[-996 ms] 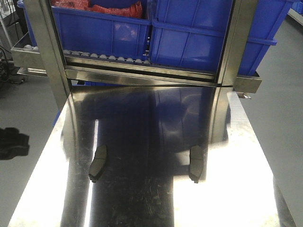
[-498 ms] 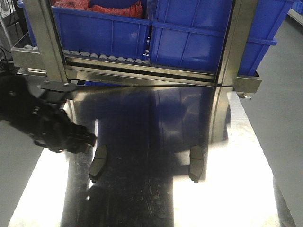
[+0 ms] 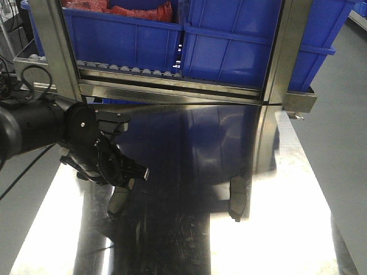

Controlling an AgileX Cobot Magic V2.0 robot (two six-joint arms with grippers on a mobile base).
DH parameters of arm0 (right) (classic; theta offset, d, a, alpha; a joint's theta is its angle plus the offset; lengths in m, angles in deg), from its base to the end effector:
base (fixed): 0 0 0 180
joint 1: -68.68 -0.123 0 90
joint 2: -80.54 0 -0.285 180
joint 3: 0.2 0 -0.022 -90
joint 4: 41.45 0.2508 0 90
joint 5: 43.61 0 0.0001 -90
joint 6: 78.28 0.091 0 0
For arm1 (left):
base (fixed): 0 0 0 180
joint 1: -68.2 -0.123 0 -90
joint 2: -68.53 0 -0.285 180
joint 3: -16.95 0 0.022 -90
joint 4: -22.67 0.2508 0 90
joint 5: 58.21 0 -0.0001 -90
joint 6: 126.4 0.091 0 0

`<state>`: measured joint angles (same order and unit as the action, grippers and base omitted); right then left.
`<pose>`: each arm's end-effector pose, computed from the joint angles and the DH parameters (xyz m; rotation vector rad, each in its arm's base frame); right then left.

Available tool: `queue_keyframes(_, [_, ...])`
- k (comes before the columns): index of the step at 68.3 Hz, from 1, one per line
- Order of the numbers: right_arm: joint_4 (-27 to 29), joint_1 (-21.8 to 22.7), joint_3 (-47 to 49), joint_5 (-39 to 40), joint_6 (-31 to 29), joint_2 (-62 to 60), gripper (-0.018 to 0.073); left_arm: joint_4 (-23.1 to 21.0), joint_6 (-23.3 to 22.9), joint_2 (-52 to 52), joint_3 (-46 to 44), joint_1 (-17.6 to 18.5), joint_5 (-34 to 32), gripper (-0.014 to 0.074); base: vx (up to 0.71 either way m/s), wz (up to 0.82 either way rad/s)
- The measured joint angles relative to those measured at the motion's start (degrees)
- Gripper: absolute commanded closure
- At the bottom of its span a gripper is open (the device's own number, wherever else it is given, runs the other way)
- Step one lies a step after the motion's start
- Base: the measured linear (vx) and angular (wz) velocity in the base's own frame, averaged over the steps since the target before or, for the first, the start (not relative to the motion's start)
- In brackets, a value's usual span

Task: Move and align brake pads A on conveyor
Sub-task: 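Lower the left gripper onto the brake pad nearest it and close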

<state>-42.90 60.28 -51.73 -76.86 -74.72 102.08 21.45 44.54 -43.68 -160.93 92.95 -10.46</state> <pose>0.0553 0.0069 0.2961 -0.0884 1.8550 0.1175 0.3383 -0.1576 0.2170 0.3714 2.8191 -0.1549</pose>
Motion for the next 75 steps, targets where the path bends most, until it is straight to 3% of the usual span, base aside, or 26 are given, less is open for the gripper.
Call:
queue_keyframes(23, [0.0,0.0,0.0,0.0,0.0,0.0,0.0106,0.0,-2.8,-5.5,-1.4,0.1,-0.8,0.0111,0.0,0.0])
queue_keyframes(46, [0.0,0.0,0.0,0.0,0.0,0.0,0.0106,0.1,-5.0,-7.6,-1.4,0.1,-2.5,0.0113,0.0,0.0])
queue_keyframes(63, [0.0,0.0,0.0,0.0,0.0,0.0,0.0106,3.8,-8.9,-9.0,-1.5,0.1,-2.4,0.0154,0.0,0.0])
queue_keyframes(75, [0.0,0.0,0.0,0.0,0.0,0.0,0.0106,4.0,-9.3,-9.0,-1.5,0.1,-3.2,0.0164,0.0,0.0])
